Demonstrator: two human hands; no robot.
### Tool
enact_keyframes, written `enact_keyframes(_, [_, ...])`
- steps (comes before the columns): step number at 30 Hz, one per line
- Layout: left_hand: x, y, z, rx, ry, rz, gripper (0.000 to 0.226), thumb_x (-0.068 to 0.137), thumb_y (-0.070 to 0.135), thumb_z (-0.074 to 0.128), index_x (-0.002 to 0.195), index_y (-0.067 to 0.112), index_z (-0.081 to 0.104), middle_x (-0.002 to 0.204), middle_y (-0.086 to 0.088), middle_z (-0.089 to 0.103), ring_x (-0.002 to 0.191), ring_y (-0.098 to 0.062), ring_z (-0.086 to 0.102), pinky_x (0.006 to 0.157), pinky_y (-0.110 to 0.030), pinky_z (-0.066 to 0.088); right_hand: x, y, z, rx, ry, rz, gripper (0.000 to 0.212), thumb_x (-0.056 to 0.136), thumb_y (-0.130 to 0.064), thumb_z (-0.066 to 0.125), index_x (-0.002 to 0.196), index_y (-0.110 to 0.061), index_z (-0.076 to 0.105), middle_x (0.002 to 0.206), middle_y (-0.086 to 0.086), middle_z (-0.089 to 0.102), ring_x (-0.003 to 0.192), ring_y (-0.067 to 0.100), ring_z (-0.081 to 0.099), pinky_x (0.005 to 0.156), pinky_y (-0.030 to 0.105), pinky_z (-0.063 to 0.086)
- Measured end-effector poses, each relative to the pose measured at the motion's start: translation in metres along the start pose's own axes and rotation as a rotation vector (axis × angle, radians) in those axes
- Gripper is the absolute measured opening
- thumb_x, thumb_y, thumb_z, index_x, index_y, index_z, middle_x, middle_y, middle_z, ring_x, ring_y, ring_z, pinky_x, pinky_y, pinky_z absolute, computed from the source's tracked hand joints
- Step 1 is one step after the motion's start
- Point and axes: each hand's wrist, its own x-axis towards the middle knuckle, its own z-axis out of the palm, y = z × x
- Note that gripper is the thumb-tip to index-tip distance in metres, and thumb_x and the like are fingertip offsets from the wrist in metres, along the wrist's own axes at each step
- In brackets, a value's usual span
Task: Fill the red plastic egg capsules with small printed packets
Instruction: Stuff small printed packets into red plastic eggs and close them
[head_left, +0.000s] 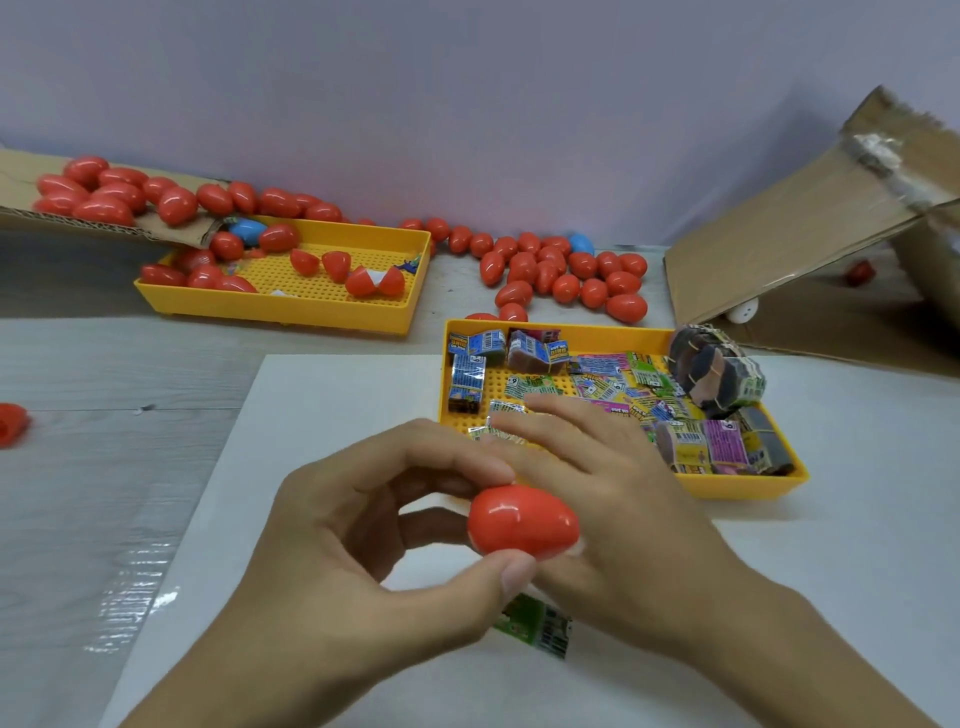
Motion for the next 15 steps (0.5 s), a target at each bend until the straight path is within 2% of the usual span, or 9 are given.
enact_keyframes(2, [0.001, 0.001, -0.003, 0.006, 0.020, 0.026, 0.031, 0.067, 0.016, 0.080, 0.095, 0.026, 0.072, 0.093, 0.003, 0.071, 0.086, -0.023, 0.071, 0.072, -0.025, 0.057, 0.003, -0.007, 0.007, -0.093, -0.058, 0.056, 0.064, 0.086, -0.064, 0.034, 0.132, -0.027, 0.059, 0.141, -0.006, 0.054, 0.138, 0.021, 0.039, 0.107, 0.044, 0.037])
enact_keyframes(5, [0.001, -0.003, -0.002, 0.001, 0.043, 0.008, 0.030, 0.068, 0.015, 0.079, 0.095, 0.025, 0.071, 0.092, 0.006, 0.069, 0.083, -0.021, 0.071, 0.073, -0.023, 0.056, 0.004, -0.008, 0.012, -0.053, -0.002, 0.130, 0.054, 0.085, -0.059, 0.036, 0.113, -0.024, 0.068, 0.132, -0.006, 0.060, 0.133, 0.022, 0.043, 0.101, 0.042, 0.039])
enact_keyframes(7, [0.001, -0.006, -0.003, -0.013, 0.054, -0.005, 0.028, 0.069, 0.014, 0.078, 0.095, 0.022, 0.072, 0.093, 0.005, 0.067, 0.084, -0.024, 0.072, 0.073, -0.023, 0.056, 0.004, -0.005, 0.013, 0.006, 0.091, 0.134, 0.040, 0.087, -0.047, 0.044, 0.098, -0.020, 0.072, 0.120, -0.008, 0.065, 0.125, 0.020, 0.050, 0.095, 0.039, 0.042])
enact_keyframes(10, [0.001, -0.010, -0.005, -0.021, 0.077, -0.039, 0.025, 0.069, 0.017, 0.078, 0.093, 0.021, 0.072, 0.094, 0.004, 0.066, 0.087, -0.026, 0.072, 0.075, -0.024, 0.057, 0.004, -0.002, 0.015, 0.022, 0.177, 0.128, 0.016, 0.084, -0.032, 0.064, 0.089, -0.020, 0.071, 0.102, -0.011, 0.069, 0.111, 0.018, 0.057, 0.086, 0.035, 0.043])
enact_keyframes(15, [0.001, -0.015, -0.008, -0.059, 0.132, -0.121, 0.027, 0.064, 0.022, 0.078, 0.091, 0.022, 0.073, 0.095, -0.001, 0.072, 0.087, -0.022, 0.072, 0.075, -0.025, 0.058, 0.004, -0.001, 0.013, 0.237, 0.267, 0.168, 0.011, 0.079, -0.020, 0.078, 0.083, -0.019, 0.067, 0.093, -0.012, 0.067, 0.106, 0.012, 0.057, 0.090, 0.035, 0.043])
